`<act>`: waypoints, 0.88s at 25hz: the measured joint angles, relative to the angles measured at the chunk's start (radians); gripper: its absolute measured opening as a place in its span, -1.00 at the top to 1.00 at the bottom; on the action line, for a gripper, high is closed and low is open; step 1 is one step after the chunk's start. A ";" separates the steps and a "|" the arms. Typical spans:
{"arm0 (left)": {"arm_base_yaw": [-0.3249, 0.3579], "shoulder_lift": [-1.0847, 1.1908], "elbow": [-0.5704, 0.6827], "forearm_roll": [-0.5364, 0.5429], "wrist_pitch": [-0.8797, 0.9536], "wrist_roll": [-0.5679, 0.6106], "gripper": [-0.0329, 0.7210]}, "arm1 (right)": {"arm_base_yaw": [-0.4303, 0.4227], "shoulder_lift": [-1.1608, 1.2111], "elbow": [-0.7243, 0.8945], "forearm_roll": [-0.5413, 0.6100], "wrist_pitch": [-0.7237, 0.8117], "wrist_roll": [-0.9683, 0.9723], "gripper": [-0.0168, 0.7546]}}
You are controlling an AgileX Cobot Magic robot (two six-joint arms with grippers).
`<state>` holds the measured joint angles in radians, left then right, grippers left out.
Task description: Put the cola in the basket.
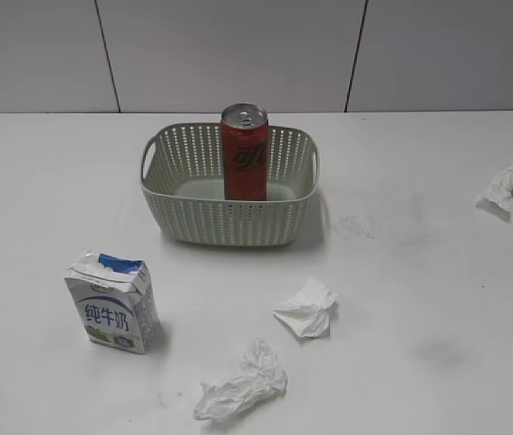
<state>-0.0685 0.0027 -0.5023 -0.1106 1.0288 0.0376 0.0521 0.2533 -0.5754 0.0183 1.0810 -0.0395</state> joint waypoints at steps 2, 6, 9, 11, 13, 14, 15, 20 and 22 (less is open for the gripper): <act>0.000 0.000 0.000 0.000 0.000 0.000 0.31 | 0.000 -0.052 0.029 0.000 0.034 0.000 -0.58; 0.000 0.000 0.000 0.000 0.000 0.000 0.31 | 0.000 -0.143 0.035 0.000 0.043 -0.001 -0.58; 0.000 0.000 0.000 0.000 0.000 0.000 0.31 | 0.000 -0.194 0.035 0.000 0.045 -0.001 -0.58; 0.000 0.000 0.000 0.000 0.000 0.000 0.31 | 0.000 -0.223 0.035 0.000 0.046 -0.001 -0.58; 0.000 0.000 0.000 0.000 0.000 0.000 0.31 | 0.000 -0.250 0.037 0.000 0.045 -0.001 -0.58; 0.000 0.000 0.000 0.000 0.000 0.000 0.31 | 0.000 -0.256 0.039 0.000 0.044 0.000 -0.58; 0.000 0.000 0.000 0.000 0.000 0.000 0.31 | 0.000 -0.259 0.039 0.000 0.042 0.000 -0.58; 0.000 0.000 0.000 0.000 0.000 0.000 0.31 | 0.000 -0.260 0.067 0.000 -0.015 0.015 -0.58; 0.000 0.000 0.000 0.000 0.000 0.000 0.31 | 0.000 -0.260 0.069 0.000 -0.023 0.019 -0.58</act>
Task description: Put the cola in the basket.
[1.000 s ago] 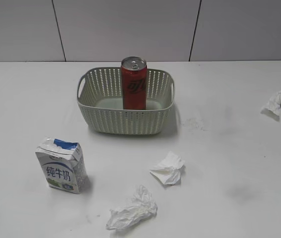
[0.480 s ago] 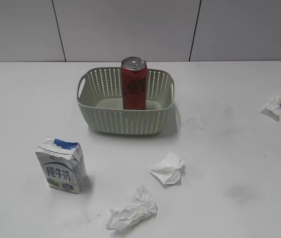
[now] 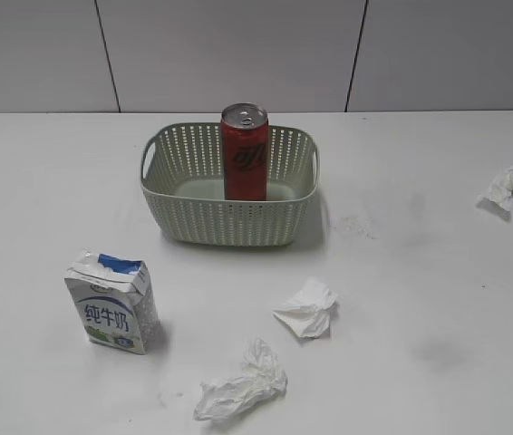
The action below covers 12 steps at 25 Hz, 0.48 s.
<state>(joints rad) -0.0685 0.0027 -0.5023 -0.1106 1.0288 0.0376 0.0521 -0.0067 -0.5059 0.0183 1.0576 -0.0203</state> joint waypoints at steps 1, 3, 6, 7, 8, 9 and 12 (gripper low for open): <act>0.000 0.000 0.000 0.000 0.000 0.000 0.31 | 0.000 0.000 0.000 0.000 -0.005 0.002 -0.58; 0.000 0.000 0.000 0.000 0.000 0.000 0.31 | 0.000 0.000 0.001 0.000 -0.007 0.003 -0.58; 0.000 0.000 0.000 0.000 0.000 0.000 0.31 | 0.000 0.000 0.001 0.000 -0.007 0.006 -0.58; 0.000 0.000 0.000 0.000 0.000 0.000 0.31 | 0.000 0.000 0.001 0.000 -0.007 0.006 -0.58; 0.000 0.000 0.000 0.000 0.000 0.000 0.31 | 0.000 0.000 0.002 0.000 -0.007 0.007 -0.58; 0.000 0.000 0.000 0.000 0.000 0.000 0.31 | 0.000 0.000 0.003 0.000 -0.007 0.007 -0.58; 0.000 0.000 0.000 0.000 0.000 0.000 0.31 | 0.000 0.000 0.003 0.000 -0.007 0.007 -0.58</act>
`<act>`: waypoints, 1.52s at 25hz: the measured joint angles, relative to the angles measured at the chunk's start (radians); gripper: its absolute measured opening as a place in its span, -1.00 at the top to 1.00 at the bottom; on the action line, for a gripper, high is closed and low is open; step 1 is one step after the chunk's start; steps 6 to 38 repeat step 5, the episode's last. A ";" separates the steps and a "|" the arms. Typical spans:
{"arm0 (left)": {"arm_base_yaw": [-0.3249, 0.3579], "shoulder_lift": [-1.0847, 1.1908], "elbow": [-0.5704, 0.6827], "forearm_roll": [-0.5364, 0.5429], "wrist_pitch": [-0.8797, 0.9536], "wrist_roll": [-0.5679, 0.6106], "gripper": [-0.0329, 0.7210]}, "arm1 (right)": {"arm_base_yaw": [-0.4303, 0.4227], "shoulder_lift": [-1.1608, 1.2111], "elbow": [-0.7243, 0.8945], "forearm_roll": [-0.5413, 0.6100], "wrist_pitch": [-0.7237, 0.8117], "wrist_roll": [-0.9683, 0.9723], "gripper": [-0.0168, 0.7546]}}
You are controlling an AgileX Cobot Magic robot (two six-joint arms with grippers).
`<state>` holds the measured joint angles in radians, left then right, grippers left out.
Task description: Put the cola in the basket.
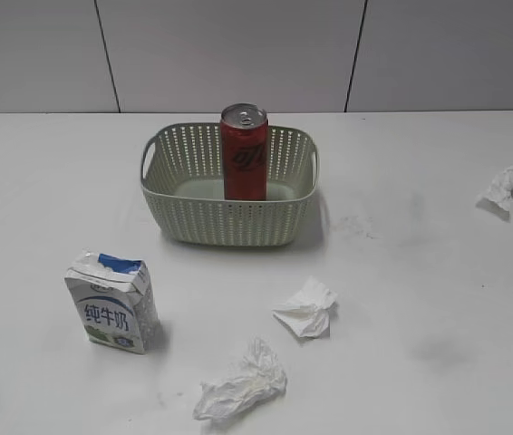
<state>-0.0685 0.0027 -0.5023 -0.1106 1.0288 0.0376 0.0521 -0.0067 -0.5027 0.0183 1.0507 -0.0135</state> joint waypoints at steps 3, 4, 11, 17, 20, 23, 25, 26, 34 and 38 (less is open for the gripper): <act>0.000 0.000 0.000 0.000 0.000 0.000 0.31 | 0.000 0.000 0.000 0.000 0.000 0.000 -0.58; 0.000 0.000 0.000 0.000 0.000 0.000 0.31 | 0.000 0.000 0.000 0.000 0.000 0.000 -0.58; 0.000 0.000 0.000 0.000 0.000 0.000 0.31 | 0.000 0.000 0.000 0.000 0.000 0.000 -0.58; 0.000 0.000 0.000 0.000 0.000 0.000 0.31 | 0.000 0.000 0.000 0.000 0.000 0.000 -0.58; 0.000 0.000 0.000 0.000 0.000 0.000 0.31 | 0.000 0.000 0.000 0.000 0.000 0.000 -0.58; 0.000 0.000 0.000 0.000 0.000 0.000 0.31 | 0.000 0.000 0.000 0.000 0.000 0.000 -0.58; 0.000 0.000 0.000 0.000 0.000 0.000 0.31 | 0.000 0.000 0.000 0.000 0.000 0.000 -0.58; 0.000 0.000 0.000 0.000 0.000 0.000 0.31 | 0.000 0.000 0.000 0.000 0.000 0.000 -0.58; 0.000 0.000 0.000 0.000 0.000 0.000 0.31 | 0.000 0.000 0.000 0.000 0.000 0.000 -0.58; 0.000 0.000 0.000 0.000 0.000 0.000 0.31 | 0.000 0.000 0.000 0.000 0.000 0.000 -0.58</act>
